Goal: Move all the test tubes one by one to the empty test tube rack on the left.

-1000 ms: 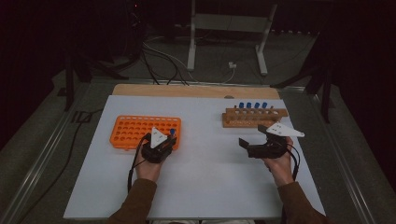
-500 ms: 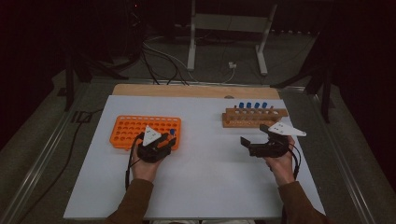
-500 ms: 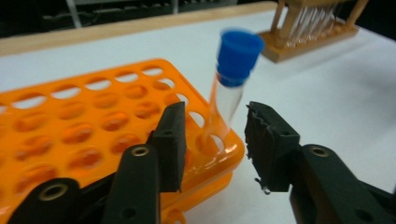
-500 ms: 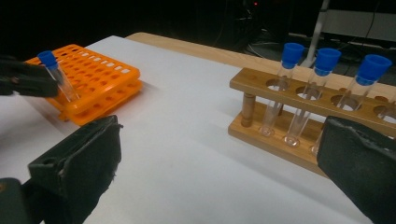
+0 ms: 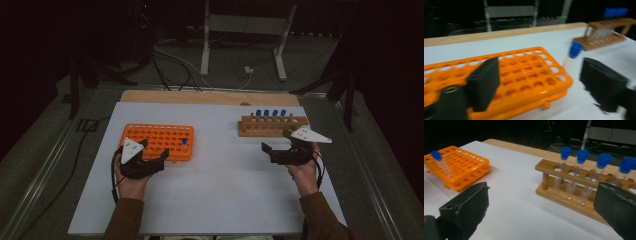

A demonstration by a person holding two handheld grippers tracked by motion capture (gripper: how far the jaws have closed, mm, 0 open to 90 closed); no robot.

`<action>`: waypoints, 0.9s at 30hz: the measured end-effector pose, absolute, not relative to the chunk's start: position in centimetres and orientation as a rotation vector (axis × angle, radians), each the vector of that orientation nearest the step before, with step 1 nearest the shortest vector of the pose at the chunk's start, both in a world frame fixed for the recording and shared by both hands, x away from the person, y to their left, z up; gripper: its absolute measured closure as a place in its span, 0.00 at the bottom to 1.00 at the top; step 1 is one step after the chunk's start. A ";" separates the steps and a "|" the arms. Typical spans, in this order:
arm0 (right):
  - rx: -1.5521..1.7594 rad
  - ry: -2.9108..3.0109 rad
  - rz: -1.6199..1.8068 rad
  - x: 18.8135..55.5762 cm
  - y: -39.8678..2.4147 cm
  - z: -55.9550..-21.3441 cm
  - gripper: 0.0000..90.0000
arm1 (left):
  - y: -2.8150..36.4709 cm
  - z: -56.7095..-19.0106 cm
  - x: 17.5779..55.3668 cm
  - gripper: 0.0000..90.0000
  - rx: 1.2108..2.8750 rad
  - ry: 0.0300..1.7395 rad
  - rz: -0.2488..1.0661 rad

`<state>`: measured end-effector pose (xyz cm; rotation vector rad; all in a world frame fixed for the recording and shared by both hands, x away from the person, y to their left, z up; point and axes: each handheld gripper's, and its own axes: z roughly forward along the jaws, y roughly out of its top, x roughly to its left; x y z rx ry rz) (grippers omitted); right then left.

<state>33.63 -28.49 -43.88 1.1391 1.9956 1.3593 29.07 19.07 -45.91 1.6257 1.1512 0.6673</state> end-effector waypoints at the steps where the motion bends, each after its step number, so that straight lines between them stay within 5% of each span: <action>1: 1.145 1.989 1.354 33.7 -28.6 -43.8 0.00 | 19.5 -45.7 29.0 0.12 1.607 1.169 0.679; 4: 1.155 1.979 1.329 34.1 -29.0 -43.5 0.00 | 20.5 -45.3 28.4 0.01 1.586 1.197 0.721; 27: 1.432 1.846 1.164 42.2 -33.6 -43.5 0.18 | 22.3 -47.4 28.6 0.01 1.564 1.289 0.735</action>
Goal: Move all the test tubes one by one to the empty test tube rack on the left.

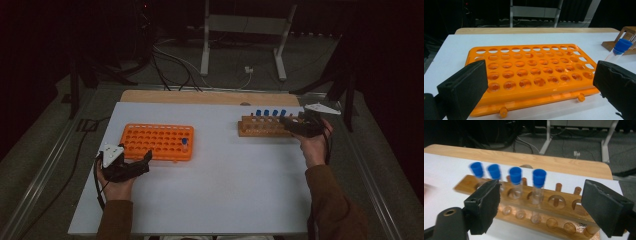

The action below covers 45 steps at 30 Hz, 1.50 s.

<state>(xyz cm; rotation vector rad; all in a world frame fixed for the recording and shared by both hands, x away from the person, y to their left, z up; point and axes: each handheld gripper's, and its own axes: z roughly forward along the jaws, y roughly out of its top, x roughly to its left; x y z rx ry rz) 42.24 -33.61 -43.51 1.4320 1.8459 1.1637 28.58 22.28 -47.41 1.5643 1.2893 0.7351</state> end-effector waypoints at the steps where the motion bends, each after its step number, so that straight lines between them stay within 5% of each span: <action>1: 1.449 1.842 1.165 42.6 -33.7 -43.8 0.21 | 22.3 -47.5 28.6 0.01 1.564 1.293 0.732; 7: 1.448 1.861 1.138 43.6 -33.3 -45.4 0.52 | 21.9 -47.8 28.7 0.01 1.576 1.296 0.726; 16: 1.408 1.845 1.133 44.2 -32.3 -46.3 0.80 | 21.3 -48.0 28.7 0.01 1.607 1.280 0.731; 45: 1.352 1.786 1.160 43.2 -31.6 -45.1 0.86 | 20.9 -48.3 28.8 0.01 1.626 1.278 0.722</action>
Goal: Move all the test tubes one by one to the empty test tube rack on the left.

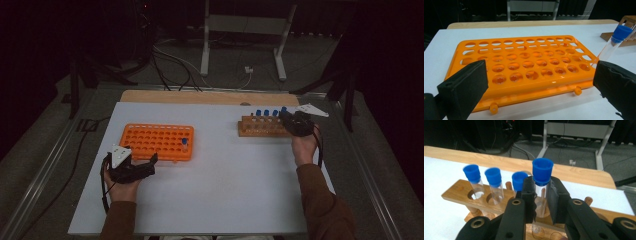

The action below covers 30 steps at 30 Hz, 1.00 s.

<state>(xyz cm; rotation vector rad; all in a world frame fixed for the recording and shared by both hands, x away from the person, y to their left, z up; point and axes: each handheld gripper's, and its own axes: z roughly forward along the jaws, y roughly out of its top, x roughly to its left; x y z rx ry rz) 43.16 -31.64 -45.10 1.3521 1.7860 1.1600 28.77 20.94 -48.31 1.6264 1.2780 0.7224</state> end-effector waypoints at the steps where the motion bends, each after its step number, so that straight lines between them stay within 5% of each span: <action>1: 1.348 1.781 1.161 43.1 -31.7 -44.9 0.86 | 20.9 -48.3 28.8 0.01 1.628 1.278 0.721; 19: 1.237 1.718 1.235 41.1 -32.4 -40.5 0.86 | 20.7 -48.4 28.8 0.01 1.633 1.268 0.713; 30: 1.210 1.784 1.337 39.8 -30.9 -40.9 0.85 | 20.2 -48.2 28.6 0.01 1.642 1.237 0.715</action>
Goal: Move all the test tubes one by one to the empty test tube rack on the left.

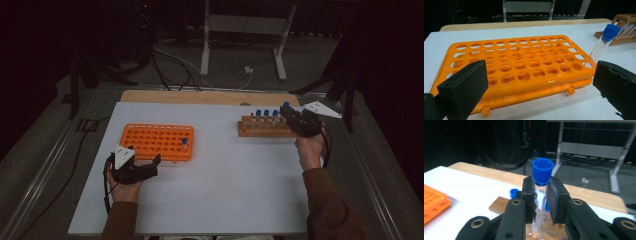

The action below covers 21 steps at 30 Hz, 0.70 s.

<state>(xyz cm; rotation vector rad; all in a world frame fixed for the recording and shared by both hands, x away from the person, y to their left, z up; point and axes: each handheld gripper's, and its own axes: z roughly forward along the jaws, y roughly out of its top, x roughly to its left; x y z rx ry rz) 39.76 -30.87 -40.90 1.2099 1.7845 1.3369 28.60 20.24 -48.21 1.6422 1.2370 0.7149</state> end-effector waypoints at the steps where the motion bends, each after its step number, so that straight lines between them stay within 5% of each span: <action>1: 1.206 1.794 1.341 39.6 -30.7 -41.0 0.85 | 20.2 -48.2 28.6 0.01 1.639 1.233 0.719; 21: 1.093 2.026 1.454 36.5 -24.8 -42.3 0.85 | 16.8 -45.9 27.1 0.02 1.615 1.114 0.739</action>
